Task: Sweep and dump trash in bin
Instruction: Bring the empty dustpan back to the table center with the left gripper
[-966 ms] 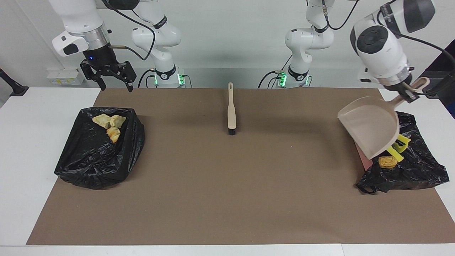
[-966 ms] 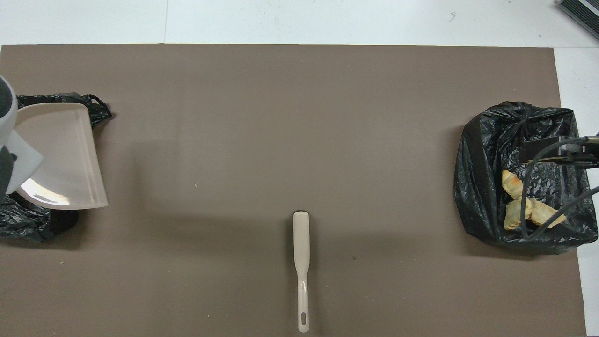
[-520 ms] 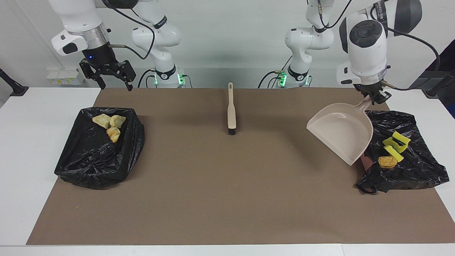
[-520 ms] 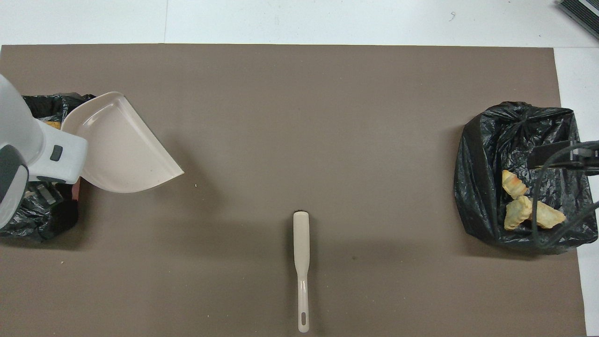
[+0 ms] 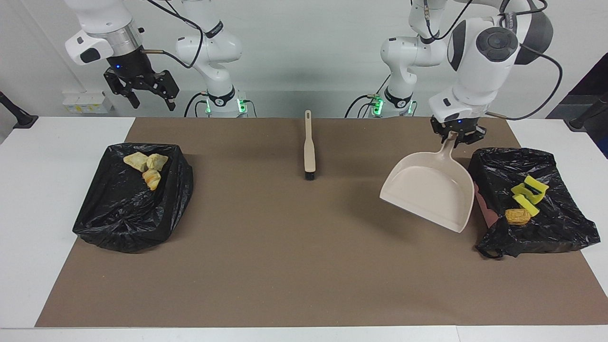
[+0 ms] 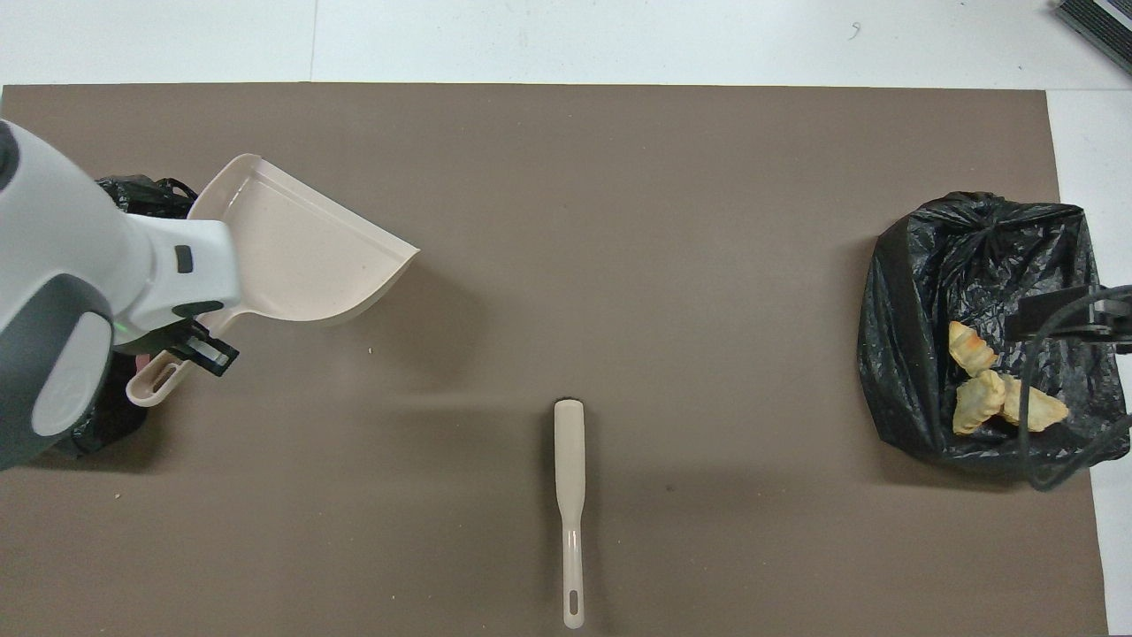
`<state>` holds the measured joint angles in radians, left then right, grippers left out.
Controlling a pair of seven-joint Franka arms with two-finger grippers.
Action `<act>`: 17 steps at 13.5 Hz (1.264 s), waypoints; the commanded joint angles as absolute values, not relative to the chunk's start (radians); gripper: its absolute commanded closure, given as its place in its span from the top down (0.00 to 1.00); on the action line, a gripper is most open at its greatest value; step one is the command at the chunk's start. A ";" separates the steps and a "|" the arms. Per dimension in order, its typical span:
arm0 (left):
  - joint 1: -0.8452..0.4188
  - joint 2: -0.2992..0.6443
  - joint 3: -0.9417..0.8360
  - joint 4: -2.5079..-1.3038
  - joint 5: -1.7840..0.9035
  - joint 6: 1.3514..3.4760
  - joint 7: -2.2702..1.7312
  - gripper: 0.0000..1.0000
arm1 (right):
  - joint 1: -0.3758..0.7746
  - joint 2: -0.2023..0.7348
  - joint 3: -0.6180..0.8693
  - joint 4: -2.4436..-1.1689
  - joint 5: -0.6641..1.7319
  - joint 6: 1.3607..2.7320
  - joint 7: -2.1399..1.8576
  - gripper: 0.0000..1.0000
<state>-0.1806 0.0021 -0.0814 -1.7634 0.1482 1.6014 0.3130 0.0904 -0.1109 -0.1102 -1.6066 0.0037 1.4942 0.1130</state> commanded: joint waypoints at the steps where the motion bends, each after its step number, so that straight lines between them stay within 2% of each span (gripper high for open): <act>1: -0.270 0.020 -0.066 -1.776 0.097 1.673 0.143 0.00 | 0.092 -0.135 -0.114 -1.632 0.003 1.494 0.103 1.00; 5: -0.345 0.049 -0.066 -1.766 0.026 1.762 0.050 0.00 | 0.083 -0.138 -0.114 -1.637 0.003 1.494 0.057 1.00; 10: -0.494 0.244 -0.067 -1.642 0.014 1.807 -0.179 0.00 | 0.084 -0.140 -0.112 -1.641 0.003 1.496 0.057 1.00; 14: -0.555 0.320 -0.071 -1.637 -0.001 1.913 -0.328 0.00 | 0.084 -0.140 -0.112 -1.651 0.003 1.496 0.044 1.00; 17: -0.569 0.339 -0.072 -1.638 -0.031 1.940 -0.411 0.00 | 0.084 -0.138 -0.113 -1.651 0.003 1.509 0.044 1.00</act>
